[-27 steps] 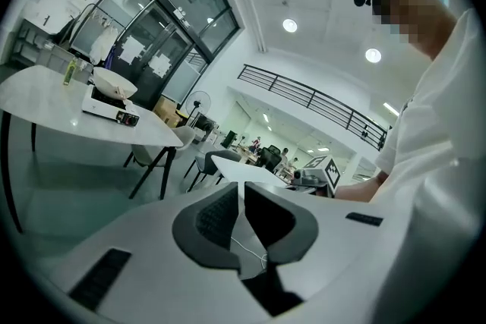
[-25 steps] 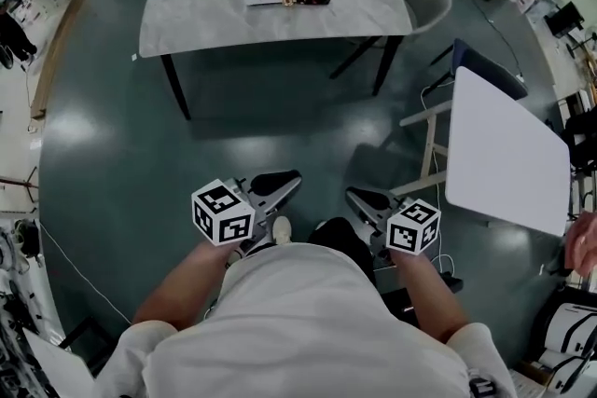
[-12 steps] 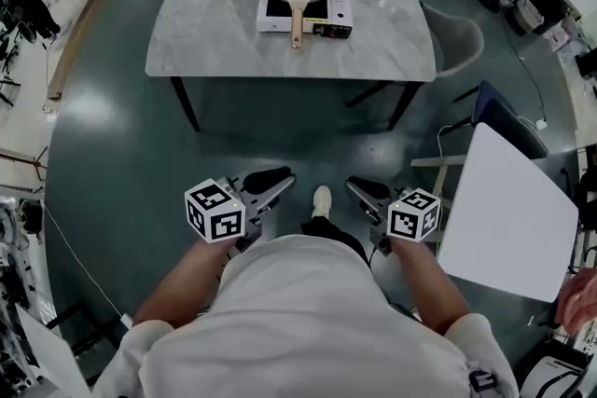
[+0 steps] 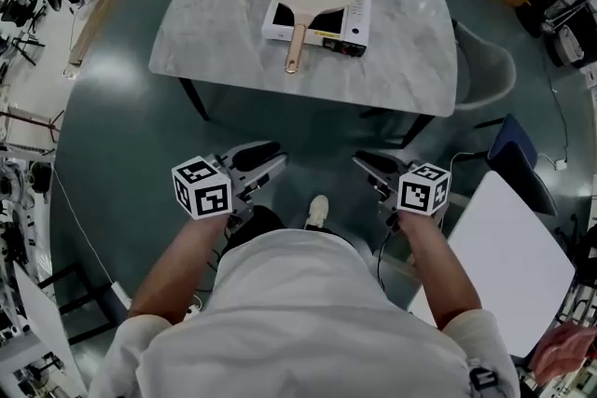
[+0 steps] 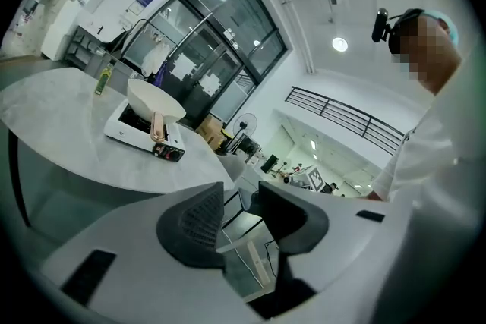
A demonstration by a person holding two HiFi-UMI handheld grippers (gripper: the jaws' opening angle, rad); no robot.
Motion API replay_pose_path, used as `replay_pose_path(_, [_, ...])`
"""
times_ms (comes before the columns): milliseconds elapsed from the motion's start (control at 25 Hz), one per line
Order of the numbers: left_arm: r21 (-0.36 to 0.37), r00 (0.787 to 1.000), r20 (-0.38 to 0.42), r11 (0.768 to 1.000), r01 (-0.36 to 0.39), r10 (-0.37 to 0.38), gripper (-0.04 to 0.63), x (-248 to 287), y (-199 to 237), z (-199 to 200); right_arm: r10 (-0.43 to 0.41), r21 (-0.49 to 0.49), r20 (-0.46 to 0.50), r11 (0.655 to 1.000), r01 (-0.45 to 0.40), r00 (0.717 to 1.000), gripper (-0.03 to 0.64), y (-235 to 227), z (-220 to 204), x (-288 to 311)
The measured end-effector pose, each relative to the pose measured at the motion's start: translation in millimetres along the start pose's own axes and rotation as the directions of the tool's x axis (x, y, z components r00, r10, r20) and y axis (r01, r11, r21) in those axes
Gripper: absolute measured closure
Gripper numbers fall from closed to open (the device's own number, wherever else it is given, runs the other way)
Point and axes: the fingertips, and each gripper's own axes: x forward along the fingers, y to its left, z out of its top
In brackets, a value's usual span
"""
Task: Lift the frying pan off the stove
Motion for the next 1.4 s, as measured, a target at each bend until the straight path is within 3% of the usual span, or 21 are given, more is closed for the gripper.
replay_pose_path(360, [-0.093,0.998,0.045,0.995,-0.027,0.032,0.411,25.1,67.4,46.9,0.085,0.088,0.01,0.992,-0.085,0.996,0.483,-56.4,86.8,63.4])
replay_pose_path(560, [-0.144,0.999,0.043,0.989,0.022,-0.016,0.379,41.0,111.0,73.4,0.152,0.223,0.061,0.961,-0.162,0.986,0.435,-78.3,131.2,116.1])
replay_pose_path(760, [-0.198,0.998,0.026,0.978,0.069,-0.065,0.354,62.3,152.6,92.4,0.144,0.306,0.08,0.938,-0.162,0.986,0.393,-108.9,170.9,158.4])
replay_pose_path(1120, [-0.32,0.982,-0.038,0.934,0.161,-0.183,0.328,103.2,198.6,100.5,0.156,0.408,0.096,0.895,-0.182,0.983,0.295,-142.6,218.5,219.7])
replay_pose_path(1400, [-0.402,0.95,-0.09,0.883,0.241,-0.3,0.307,131.4,208.5,99.2,0.177,0.455,0.121,0.865,-0.213,0.977,0.264,-157.6,238.9,258.3])
